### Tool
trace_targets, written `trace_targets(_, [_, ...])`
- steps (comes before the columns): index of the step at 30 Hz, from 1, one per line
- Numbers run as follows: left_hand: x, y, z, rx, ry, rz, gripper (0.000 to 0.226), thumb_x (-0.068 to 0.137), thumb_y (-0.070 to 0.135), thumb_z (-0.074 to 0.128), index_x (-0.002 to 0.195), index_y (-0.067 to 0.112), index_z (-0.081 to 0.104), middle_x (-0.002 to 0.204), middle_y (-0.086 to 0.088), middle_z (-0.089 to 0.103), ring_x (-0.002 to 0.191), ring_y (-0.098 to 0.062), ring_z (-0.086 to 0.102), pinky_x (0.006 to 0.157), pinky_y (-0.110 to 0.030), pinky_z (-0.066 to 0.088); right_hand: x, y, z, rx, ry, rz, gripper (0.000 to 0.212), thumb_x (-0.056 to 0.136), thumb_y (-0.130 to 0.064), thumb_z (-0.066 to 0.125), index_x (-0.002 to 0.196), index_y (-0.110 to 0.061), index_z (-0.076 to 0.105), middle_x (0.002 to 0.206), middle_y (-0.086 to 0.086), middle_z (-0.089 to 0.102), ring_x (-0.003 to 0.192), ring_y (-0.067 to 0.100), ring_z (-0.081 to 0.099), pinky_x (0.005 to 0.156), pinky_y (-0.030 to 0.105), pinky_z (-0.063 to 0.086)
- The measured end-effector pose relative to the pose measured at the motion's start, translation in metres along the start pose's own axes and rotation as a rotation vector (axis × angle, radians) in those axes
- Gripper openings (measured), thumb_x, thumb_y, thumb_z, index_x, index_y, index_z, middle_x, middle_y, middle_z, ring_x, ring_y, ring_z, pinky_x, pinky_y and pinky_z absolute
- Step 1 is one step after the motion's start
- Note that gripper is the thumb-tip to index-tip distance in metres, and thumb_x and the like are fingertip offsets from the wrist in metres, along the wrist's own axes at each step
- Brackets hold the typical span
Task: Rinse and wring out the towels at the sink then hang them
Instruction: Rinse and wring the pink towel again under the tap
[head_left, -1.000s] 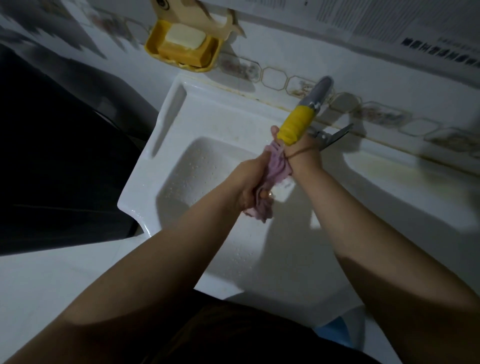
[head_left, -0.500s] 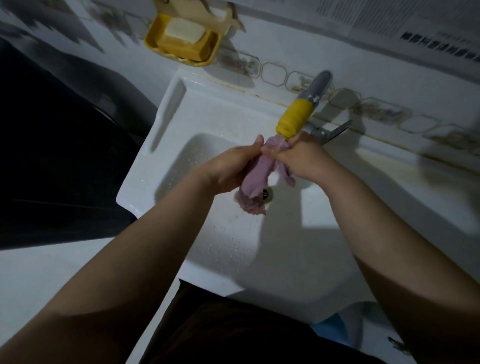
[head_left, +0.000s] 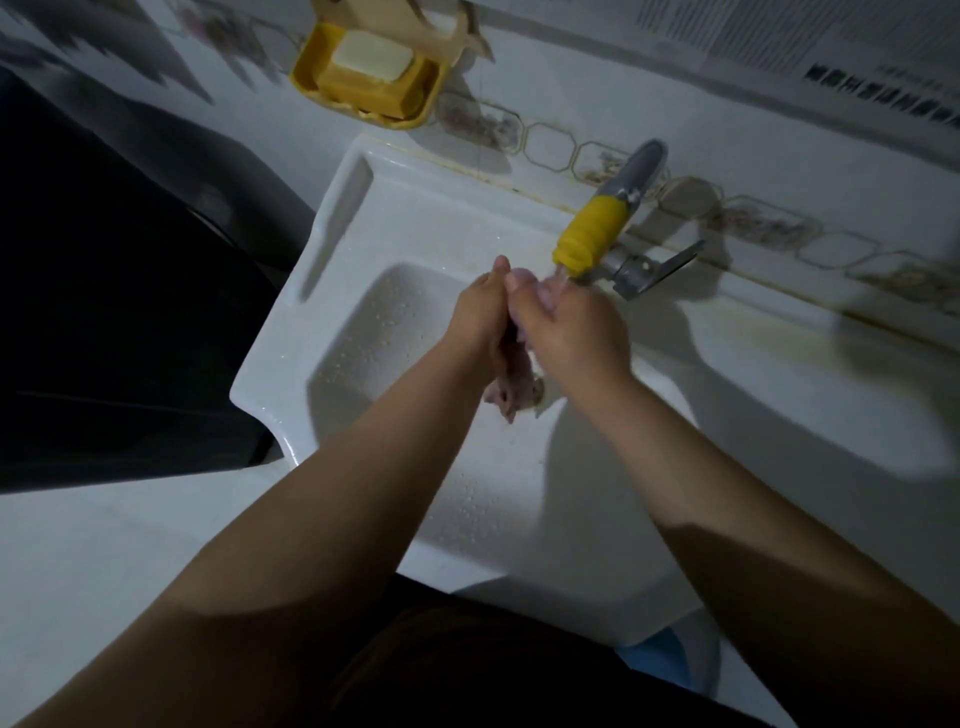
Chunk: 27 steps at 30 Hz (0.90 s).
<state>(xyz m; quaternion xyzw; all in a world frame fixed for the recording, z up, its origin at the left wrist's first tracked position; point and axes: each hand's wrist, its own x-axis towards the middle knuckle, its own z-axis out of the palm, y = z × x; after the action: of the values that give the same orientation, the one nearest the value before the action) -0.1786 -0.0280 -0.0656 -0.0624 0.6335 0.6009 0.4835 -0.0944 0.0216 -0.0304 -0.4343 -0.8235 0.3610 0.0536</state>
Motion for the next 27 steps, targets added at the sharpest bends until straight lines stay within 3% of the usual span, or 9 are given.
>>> trace_targets(4, [-0.013, -0.009, 0.027, 0.04, 0.028, -0.03, 0.041, 0.101, 0.037, 0.04, 0.078, 0.009, 0.06, 0.077, -0.018, 0.063, 0.061, -0.023, 0.058, 0.067, -0.037, 0.05, 0.018, -0.001, 0.003, -0.007, 0.095, 0.147, 0.039, 0.096, -0.045, 0.042, 0.076, -0.015, 0.057, 0.096, 0.015, 0.067, 0.091, 0.033, 0.062, 0.072, 0.033, 0.041])
trace_targets(7, [-0.014, -0.013, 0.028, 0.101, 0.048, -0.035, 0.043, 0.101, 0.034, 0.04, 0.104, 0.0, 0.065, 0.078, -0.013, 0.065, 0.059, -0.019, 0.057, 0.057, -0.028, 0.049, 0.033, 0.006, 0.006, 0.091, 0.125, 0.199, 0.039, 0.094, -0.036, 0.049, 0.061, -0.017, 0.042, 0.092, 0.016, 0.068, 0.089, 0.035, 0.064, 0.072, 0.034, 0.044])
trace_targets(9, [-0.012, -0.008, 0.019, 0.087, 0.065, -0.002, 0.038, 0.102, 0.026, 0.039, 0.121, -0.002, 0.057, 0.103, -0.015, 0.066, 0.081, -0.02, 0.062, 0.065, -0.027, 0.053, 0.017, 0.003, 0.021, 0.158, 0.1, 0.154, 0.04, 0.093, -0.043, 0.047, 0.07, -0.011, 0.056, 0.086, 0.012, 0.069, 0.085, 0.032, 0.065, 0.073, 0.036, 0.05])
trace_targets(11, [-0.012, -0.013, 0.014, 0.1, 0.082, 0.02, 0.03, 0.102, 0.02, 0.039, 0.107, 0.0, 0.061, 0.097, -0.015, 0.067, 0.089, -0.025, 0.064, 0.073, -0.026, 0.053, 0.009, 0.005, 0.028, 0.159, 0.078, 0.136, 0.043, 0.093, -0.045, 0.044, 0.075, -0.01, 0.061, 0.083, 0.01, 0.069, 0.084, 0.029, 0.064, 0.074, 0.036, 0.05])
trace_targets(14, [-0.026, -0.019, 0.013, 0.217, 0.019, 0.04, 0.044, 0.101, 0.037, 0.042, 0.073, 0.007, 0.06, 0.057, -0.005, 0.059, 0.052, -0.019, 0.053, 0.048, -0.028, 0.045, 0.029, 0.016, 0.018, 0.108, 0.049, 0.227, 0.039, 0.094, -0.037, 0.047, 0.062, -0.013, 0.05, 0.068, 0.002, 0.058, 0.074, 0.028, 0.059, 0.07, 0.033, 0.046])
trace_targets(17, [-0.034, -0.018, 0.004, 0.447, -0.139, 0.26, 0.045, 0.101, 0.039, 0.036, 0.082, 0.004, 0.057, 0.064, -0.008, 0.051, 0.053, -0.015, 0.044, 0.052, -0.027, 0.039, 0.044, 0.034, 0.008, 0.248, -0.07, 0.236, 0.036, 0.097, -0.027, 0.048, 0.063, -0.016, 0.048, 0.063, -0.001, 0.051, 0.06, 0.017, 0.053, 0.061, 0.026, 0.047])
trace_targets(21, [-0.027, -0.019, -0.022, 0.37, -0.06, 0.308, 0.023, 0.102, 0.024, 0.042, 0.089, 0.007, 0.053, 0.069, -0.004, 0.051, 0.057, -0.01, 0.046, 0.052, -0.02, 0.041, 0.034, 0.046, -0.005, 0.6, -0.103, 0.362, 0.03, 0.095, -0.034, 0.052, 0.07, -0.019, 0.058, 0.048, -0.002, 0.05, 0.036, 0.011, 0.044, 0.033, 0.015, 0.028])
trace_targets(25, [-0.019, -0.04, -0.042, 0.381, 0.221, -0.017, 0.043, 0.1, 0.035, 0.044, 0.111, -0.005, 0.057, 0.111, -0.025, 0.061, 0.097, -0.036, 0.062, 0.084, -0.043, 0.053, 0.011, 0.041, -0.001, 0.938, -0.266, 0.392, 0.026, 0.094, -0.03, 0.052, 0.074, -0.018, 0.064, 0.059, 0.011, 0.043, 0.033, 0.012, 0.029, 0.037, 0.015, 0.022])
trace_targets(27, [-0.028, -0.039, -0.039, 0.182, -0.008, -0.344, 0.067, 0.1, 0.055, 0.025, 0.103, -0.003, 0.059, 0.106, -0.02, 0.064, 0.095, -0.034, 0.06, 0.088, -0.045, 0.049, -0.007, 0.031, 0.003, 1.047, -0.357, 0.381, 0.017, 0.092, -0.028, 0.05, 0.086, -0.018, 0.062, 0.068, 0.013, 0.05, 0.037, 0.013, 0.033, 0.04, 0.017, 0.022])
